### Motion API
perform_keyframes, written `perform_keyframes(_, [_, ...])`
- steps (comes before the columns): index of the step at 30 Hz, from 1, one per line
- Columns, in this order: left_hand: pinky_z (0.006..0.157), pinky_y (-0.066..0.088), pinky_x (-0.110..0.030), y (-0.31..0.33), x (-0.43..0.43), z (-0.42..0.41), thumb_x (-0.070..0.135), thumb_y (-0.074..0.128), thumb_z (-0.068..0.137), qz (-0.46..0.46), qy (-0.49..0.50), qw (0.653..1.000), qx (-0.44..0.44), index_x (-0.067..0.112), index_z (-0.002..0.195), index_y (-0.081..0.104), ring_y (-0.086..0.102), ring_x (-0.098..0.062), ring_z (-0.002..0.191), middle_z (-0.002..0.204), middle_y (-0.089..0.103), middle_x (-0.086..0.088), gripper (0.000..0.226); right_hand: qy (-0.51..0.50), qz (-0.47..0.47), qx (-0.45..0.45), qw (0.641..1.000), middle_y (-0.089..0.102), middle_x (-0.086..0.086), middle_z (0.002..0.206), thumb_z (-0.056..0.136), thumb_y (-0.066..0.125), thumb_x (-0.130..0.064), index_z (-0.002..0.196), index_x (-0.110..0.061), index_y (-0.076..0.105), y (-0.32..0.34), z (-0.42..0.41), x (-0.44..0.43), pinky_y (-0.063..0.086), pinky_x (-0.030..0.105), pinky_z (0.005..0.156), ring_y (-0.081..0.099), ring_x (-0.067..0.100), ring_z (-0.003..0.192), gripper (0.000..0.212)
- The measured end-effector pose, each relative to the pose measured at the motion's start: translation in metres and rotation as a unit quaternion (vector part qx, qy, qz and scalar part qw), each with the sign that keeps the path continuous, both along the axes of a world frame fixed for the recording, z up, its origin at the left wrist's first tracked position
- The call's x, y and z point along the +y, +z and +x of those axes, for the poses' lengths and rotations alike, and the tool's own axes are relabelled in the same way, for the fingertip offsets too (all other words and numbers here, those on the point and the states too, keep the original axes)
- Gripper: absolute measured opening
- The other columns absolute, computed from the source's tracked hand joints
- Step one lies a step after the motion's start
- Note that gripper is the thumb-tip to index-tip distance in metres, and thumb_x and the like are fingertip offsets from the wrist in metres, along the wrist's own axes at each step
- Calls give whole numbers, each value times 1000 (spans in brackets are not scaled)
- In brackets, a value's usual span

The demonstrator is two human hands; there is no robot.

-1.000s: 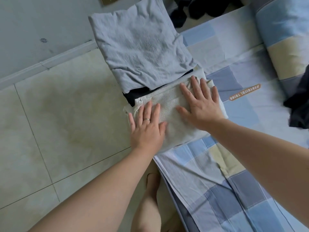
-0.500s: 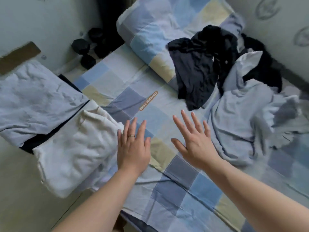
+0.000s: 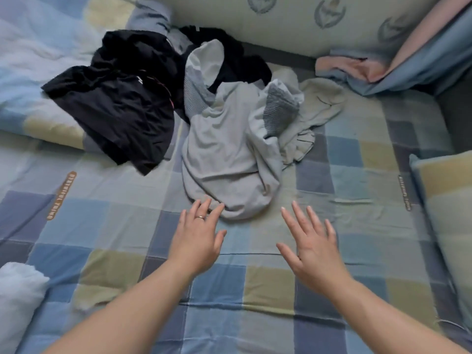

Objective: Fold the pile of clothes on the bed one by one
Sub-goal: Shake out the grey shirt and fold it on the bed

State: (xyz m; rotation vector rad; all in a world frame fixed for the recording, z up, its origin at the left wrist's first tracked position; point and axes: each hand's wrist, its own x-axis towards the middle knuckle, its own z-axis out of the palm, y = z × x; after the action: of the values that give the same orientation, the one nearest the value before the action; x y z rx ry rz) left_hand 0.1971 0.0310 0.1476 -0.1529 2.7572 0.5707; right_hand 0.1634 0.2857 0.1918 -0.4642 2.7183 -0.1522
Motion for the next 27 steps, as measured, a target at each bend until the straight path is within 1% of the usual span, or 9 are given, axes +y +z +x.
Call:
perform_keyframes(3, [124,9,-42,-41,23,-33,51,50,99,-47,-86,995,-32,33,159,12,2,-28,155,169,6,-5,73,-36,-11,-19,999,7,-11,167,88,23,-67,155,-44,6,-37,-6,32,15,56,119,13,26,155,73])
perform_keyframes(7, [124,8,-46,-123,14,-100,61,63,88,-122,-154,977,-85,40,159,2,-6,-31,155,169,-8,-3,96,-54,-44,-12,998,-10,-18,165,85,13,-71,157,-46,-5,-104,-31,43,1,50,122,-7,17,155,78])
perform_keyframes(10, [124,2,-52,-200,-11,-138,80,43,86,-134,-125,974,-130,49,156,-7,-10,-29,155,168,-14,-1,91,-54,-58,-7,997,-15,-19,164,84,15,-72,151,-50,-17,-161,-64,23,1,51,122,-11,18,155,78])
perform_keyframes(12, [123,-1,-54,-246,-24,-143,83,25,87,-127,-97,985,-66,53,154,-5,-5,-26,156,169,-8,1,79,-41,-85,4,996,-5,-14,168,84,28,-72,154,-50,-5,-200,-89,-2,11,57,120,-2,24,155,81])
perform_keyframes(14, [123,6,-55,-274,-31,-136,72,26,90,-129,-84,987,51,51,156,15,12,-26,155,169,11,0,70,3,-86,13,996,-2,-9,169,77,38,-75,155,-49,4,-239,-110,-30,16,64,116,2,30,154,89])
perform_keyframes(18, [121,14,-57,-288,-34,-134,56,39,89,-116,-96,978,145,41,154,34,24,-29,151,165,26,-4,67,40,-30,-74,996,-27,-10,164,69,60,-77,151,-57,-8,-291,-140,-62,14,67,114,-14,28,153,108])
perform_keyframes(20, [121,14,-58,-288,-35,-135,55,40,89,-110,-97,976,159,39,153,35,26,-31,150,164,29,-5,67,35,-31,-57,997,-16,-5,167,74,65,-64,154,-54,1,-300,-147,-67,22,67,111,-8,29,154,102])
perform_keyframes(23, [121,13,-58,-291,-34,-133,59,37,90,-119,-106,976,150,39,154,35,25,-30,150,164,27,-4,66,19,-37,-35,999,2,0,169,74,69,-21,155,-49,17,-307,-153,-71,33,56,107,4,30,154,100])
perform_keyframes(27, [121,10,-57,-293,-38,-133,70,31,90,-116,-108,976,152,41,154,32,20,-26,152,166,23,-2,71,9,-51,-28,998,4,0,169,75,62,-10,156,-45,21,-304,-154,-75,34,50,108,5,29,154,98])
